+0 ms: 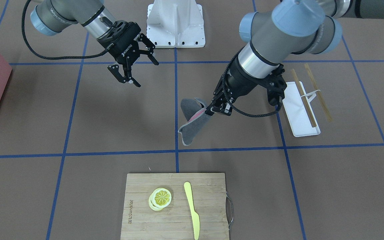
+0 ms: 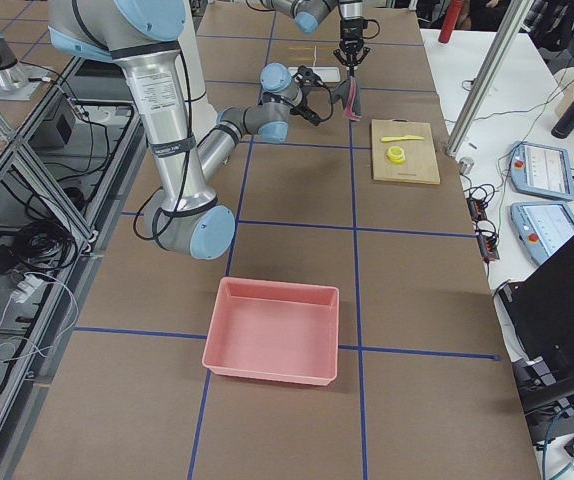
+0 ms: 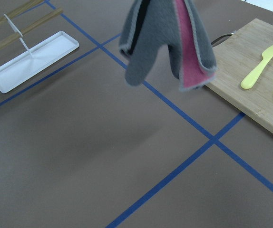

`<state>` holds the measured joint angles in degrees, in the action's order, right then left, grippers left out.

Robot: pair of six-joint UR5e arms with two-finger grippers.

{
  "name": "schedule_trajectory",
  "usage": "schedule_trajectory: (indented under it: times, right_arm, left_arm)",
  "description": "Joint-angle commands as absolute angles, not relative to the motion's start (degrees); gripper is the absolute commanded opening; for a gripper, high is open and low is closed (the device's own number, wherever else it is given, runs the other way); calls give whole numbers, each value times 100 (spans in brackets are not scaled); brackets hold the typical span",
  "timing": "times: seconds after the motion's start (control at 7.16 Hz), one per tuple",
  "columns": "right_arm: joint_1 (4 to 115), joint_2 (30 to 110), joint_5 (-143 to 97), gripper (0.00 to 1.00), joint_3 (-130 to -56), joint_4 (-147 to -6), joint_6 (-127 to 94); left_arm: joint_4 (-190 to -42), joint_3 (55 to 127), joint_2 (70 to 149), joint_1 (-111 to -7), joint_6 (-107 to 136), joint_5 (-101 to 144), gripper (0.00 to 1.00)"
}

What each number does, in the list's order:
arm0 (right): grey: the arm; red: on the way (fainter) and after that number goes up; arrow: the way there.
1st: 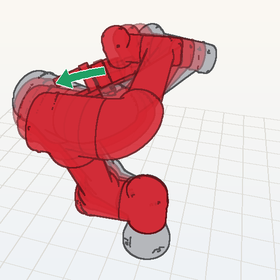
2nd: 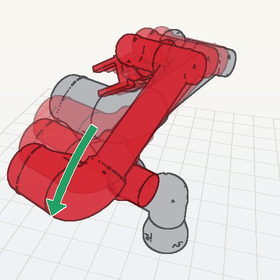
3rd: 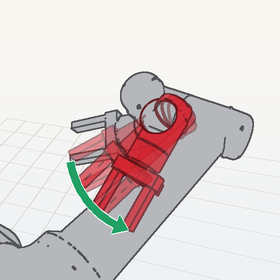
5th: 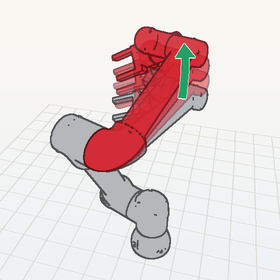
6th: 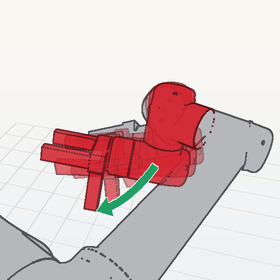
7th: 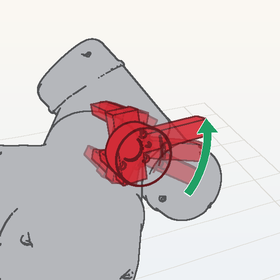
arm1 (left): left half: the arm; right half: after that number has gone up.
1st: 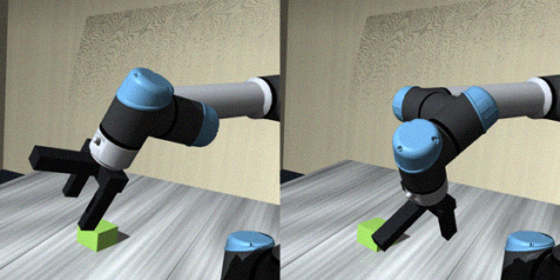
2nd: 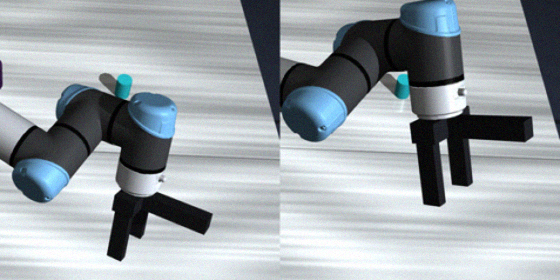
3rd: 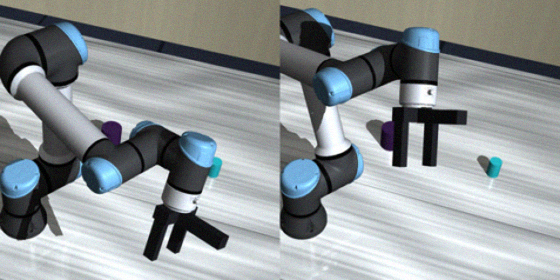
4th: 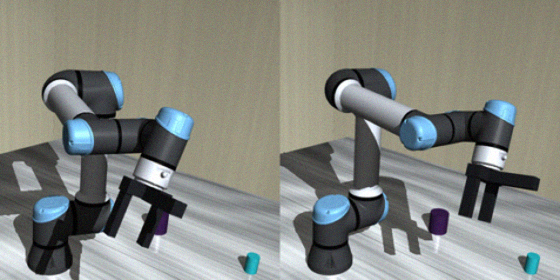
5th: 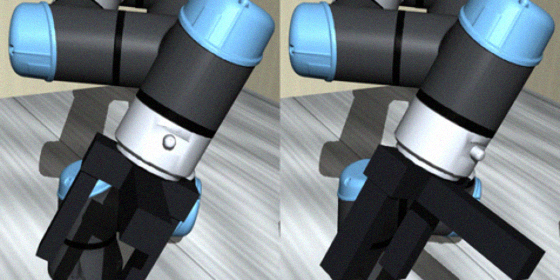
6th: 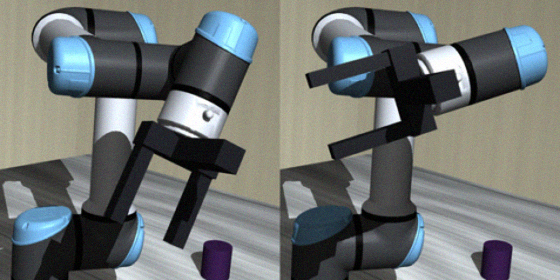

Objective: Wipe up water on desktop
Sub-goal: 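Lift the towel toward the table center while the right gripper moves to meet it, then close the right gripper on the towel held by the left gripper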

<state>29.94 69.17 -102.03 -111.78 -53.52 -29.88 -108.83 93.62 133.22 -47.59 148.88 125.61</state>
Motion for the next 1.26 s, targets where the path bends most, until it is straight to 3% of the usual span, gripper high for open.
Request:
schedule_trajectory:
  times: [0.0,0.28,0.42,0.7,0.84,1.12]
  right_arm:
    - [2962,6829,-10134,100,-11136,-5353,-2988]
    - [2971,6812,-10134,99,-11136,-5361,-3032]
    - [2971,6803,-10134,93,-11136,-5361,-3119]
    - [2971,6812,-10134,90,-11118,-5361,-3164]
    - [2971,6812,-10134,85,-11118,-5370,-3181]
    - [2979,6820,-10151,59,-11118,-5370,-3260]
  left_arm:
    - [-10890,9395,13482,-4291,15371,12296,0]
    - [-10890,9641,13517,-3825,15398,12174,0]
    - [-10890,9694,13491,-3623,15398,12060,0]
    - [-10890,9773,13456,-3560,15390,12050,0]
    - [-10890,9869,13360,-3560,15381,12050,0]
    - [-10890,10028,13158,-3568,15311,12059,0]
